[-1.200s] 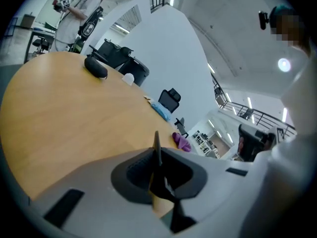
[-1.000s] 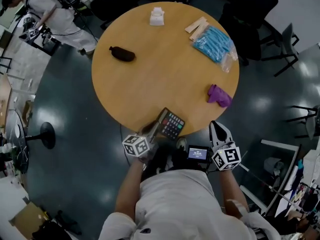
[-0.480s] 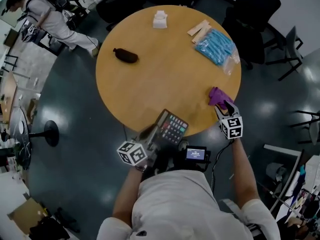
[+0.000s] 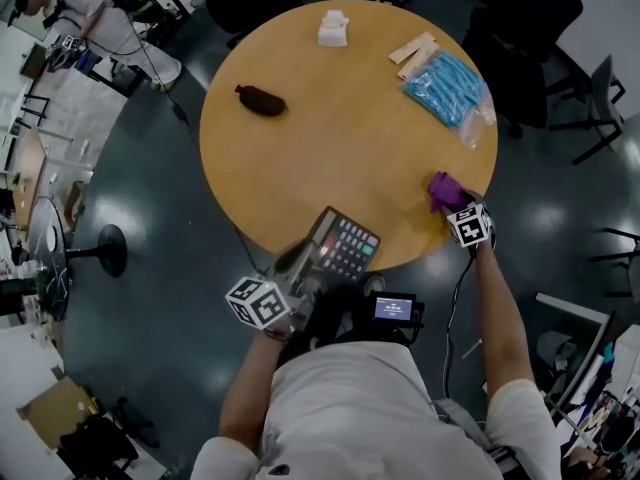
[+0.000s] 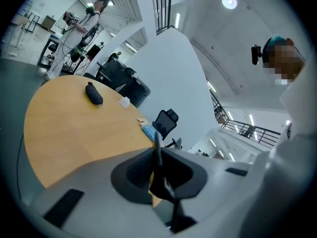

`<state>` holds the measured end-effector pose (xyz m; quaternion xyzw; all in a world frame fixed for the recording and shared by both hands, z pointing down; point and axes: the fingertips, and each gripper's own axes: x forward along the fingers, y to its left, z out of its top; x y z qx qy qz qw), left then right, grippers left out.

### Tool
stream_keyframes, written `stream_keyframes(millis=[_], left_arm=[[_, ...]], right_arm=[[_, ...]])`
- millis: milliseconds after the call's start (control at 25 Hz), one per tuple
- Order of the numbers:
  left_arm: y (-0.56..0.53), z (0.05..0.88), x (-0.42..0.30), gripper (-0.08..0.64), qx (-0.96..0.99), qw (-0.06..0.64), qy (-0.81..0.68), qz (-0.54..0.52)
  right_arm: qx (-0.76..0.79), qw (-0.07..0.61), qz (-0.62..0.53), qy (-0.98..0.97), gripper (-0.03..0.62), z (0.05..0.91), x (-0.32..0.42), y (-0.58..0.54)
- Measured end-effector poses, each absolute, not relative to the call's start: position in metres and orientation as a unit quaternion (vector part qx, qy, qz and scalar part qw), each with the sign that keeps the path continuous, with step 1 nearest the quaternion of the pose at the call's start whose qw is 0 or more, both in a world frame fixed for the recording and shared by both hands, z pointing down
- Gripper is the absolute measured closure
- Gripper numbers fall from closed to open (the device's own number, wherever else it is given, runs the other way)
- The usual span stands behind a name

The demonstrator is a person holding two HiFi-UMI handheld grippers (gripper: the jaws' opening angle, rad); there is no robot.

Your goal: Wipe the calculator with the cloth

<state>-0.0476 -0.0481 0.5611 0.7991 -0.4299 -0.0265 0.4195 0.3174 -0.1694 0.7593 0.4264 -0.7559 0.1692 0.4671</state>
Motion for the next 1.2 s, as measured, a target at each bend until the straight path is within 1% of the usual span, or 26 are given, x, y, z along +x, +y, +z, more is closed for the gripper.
stream_keyframes(millis=[40, 80, 120, 200, 320, 400, 480, 640, 720, 800, 880, 1000, 1080, 1200], left_arm=[[-0.048, 0.558, -0.048, 0.512, 0.799, 0.419, -0.431, -0.029], [-0.048, 0.556, -0.049, 0.512, 0.798, 0.418, -0.433, -0.032], [-0.048, 0.554, -0.050, 0.512, 0.798, 0.418, -0.434, -0.035], [-0.047, 0.551, -0.052, 0.512, 0.796, 0.418, -0.435, -0.039], [-0.045, 0.548, -0.054, 0.512, 0.797, 0.417, -0.435, -0.039], [-0.043, 0.548, -0.056, 0.512, 0.797, 0.416, -0.437, -0.037], [-0.041, 0.547, -0.059, 0.512, 0.796, 0.415, -0.439, -0.041], [-0.043, 0.535, -0.063, 0.512, 0.794, 0.415, -0.441, -0.057], [-0.043, 0.526, -0.064, 0.512, 0.792, 0.417, -0.440, -0.063], [-0.041, 0.518, -0.067, 0.512, 0.790, 0.421, -0.440, -0.069], [-0.039, 0.509, -0.069, 0.512, 0.789, 0.419, -0.442, -0.076], [-0.037, 0.494, -0.070, 0.512, 0.795, 0.402, -0.448, -0.079], [-0.037, 0.485, -0.068, 0.512, 0.802, 0.383, -0.452, -0.076], [-0.039, 0.469, -0.066, 0.512, 0.813, 0.355, -0.455, -0.072]], right_arm=[[0.423, 0.470, 0.175, -0.754, 0.319, 0.763, 0.319, -0.170], [0.422, 0.472, 0.179, -0.753, 0.343, 0.765, 0.319, -0.170], [0.424, 0.472, 0.182, -0.751, 0.387, 0.766, 0.320, -0.169], [0.429, 0.469, 0.182, -0.750, 0.446, 0.768, 0.319, -0.169], [0.435, 0.469, 0.181, -0.747, 0.482, 0.766, 0.318, -0.168], [0.443, 0.458, 0.180, -0.749, 0.493, 0.760, 0.317, -0.168], [0.455, 0.433, 0.178, -0.757, 0.502, 0.745, 0.312, -0.166], [0.479, 0.341, 0.180, -0.789, 0.506, 0.678, 0.286, -0.150], [0.479, 0.283, 0.173, -0.813, 0.506, 0.623, 0.255, -0.134], [0.463, 0.231, 0.156, -0.841, 0.506, 0.561, 0.210, -0.118], [0.434, 0.195, 0.128, -0.870, 0.506, 0.505, 0.157, -0.104], [0.379, 0.186, 0.074, -0.903, 0.506, 0.453, 0.084, -0.087], [0.355, 0.208, 0.037, -0.911, 0.506, 0.441, 0.051, -0.082], [0.339, 0.249, 0.001, -0.907, 0.506, 0.441, 0.021, -0.082]])
